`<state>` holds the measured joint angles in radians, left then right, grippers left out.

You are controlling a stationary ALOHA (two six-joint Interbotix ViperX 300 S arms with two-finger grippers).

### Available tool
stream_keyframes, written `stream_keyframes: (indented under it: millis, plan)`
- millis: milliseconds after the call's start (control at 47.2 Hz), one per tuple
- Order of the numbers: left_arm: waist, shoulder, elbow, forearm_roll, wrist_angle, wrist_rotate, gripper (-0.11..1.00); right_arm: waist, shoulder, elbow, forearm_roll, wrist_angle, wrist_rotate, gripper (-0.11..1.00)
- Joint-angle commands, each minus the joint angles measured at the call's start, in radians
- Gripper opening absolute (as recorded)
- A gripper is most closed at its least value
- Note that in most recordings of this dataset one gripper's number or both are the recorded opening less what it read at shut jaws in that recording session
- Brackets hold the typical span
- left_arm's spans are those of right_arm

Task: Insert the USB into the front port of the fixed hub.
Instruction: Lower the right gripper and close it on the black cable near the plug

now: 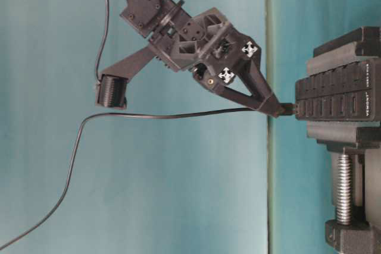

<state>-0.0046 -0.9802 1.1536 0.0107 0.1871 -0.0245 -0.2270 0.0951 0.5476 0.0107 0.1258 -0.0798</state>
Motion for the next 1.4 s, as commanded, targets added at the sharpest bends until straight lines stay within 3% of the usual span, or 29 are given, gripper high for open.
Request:
stream_keyframes:
  millis: [0, 254, 593, 1377]
  plan:
    - [-0.002, -0.003, -0.012, 0.002, 0.002, 0.0, 0.0, -0.002, -0.012, -0.025, 0.0, -0.003, -0.005, 0.3]
    - [-0.002, -0.009, -0.012, 0.002, 0.008, -0.002, 0.0, 0.003, -0.006, -0.025, 0.0, -0.005, 0.0, 0.26]
    - [-0.002, -0.009, -0.009, 0.002, 0.008, -0.017, 0.0, 0.006, -0.012, -0.04, 0.002, -0.003, 0.002, 0.07]
    - [-0.002, -0.009, -0.009, 0.002, 0.008, -0.018, 0.0, 0.021, -0.017, -0.038, 0.012, 0.006, 0.005, 0.06]
